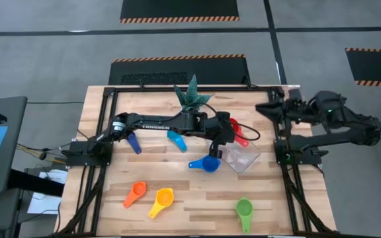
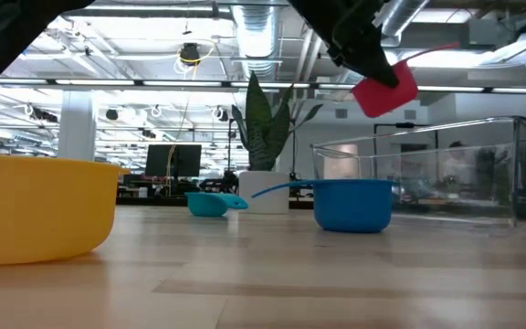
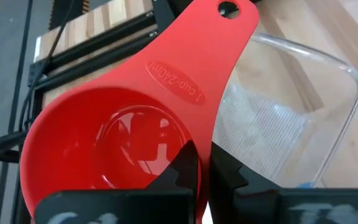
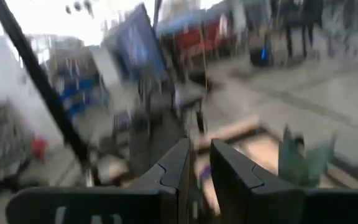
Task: Nest measuring cups in basket
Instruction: Put the red measuring cup into the transparent bin
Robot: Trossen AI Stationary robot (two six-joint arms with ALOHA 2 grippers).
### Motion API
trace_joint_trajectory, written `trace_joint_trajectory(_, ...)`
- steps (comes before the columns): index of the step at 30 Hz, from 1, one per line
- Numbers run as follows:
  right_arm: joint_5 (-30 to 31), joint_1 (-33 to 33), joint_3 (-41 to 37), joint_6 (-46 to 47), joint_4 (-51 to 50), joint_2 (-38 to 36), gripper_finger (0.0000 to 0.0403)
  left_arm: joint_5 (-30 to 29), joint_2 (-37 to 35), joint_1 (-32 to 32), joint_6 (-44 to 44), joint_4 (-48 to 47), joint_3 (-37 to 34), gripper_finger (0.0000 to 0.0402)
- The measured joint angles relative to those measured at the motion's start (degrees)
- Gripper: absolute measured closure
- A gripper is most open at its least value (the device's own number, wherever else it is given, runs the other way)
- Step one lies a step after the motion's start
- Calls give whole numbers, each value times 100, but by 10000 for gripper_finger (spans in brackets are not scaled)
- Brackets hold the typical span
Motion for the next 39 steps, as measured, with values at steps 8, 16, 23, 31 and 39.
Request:
trace_joint_trajectory(8, -117, -2, -2, 1053, -2344, 32, 310, -155, 0, -145, 9, -81, 2, 401)
trace_joint_trajectory(16, -744, -4, -2, 2563, -2592, 63, 310, -584, 0, -189, 98, -111, 2, 401)
trace_joint_trajectory(23, -1348, 0, -282, 3402, -2547, 63, 310, -787, 0, -207, 142, -107, 2, 401)
trace_joint_trajectory(31, -1759, -2, -570, 3757, -2312, 59, 310, -927, 0, -333, 203, -105, 2, 401)
trace_joint_trajectory(39, -1701, 0, -570, 3727, -2381, 170, 310, -1093, -2, -503, 298, 355, 2, 401)
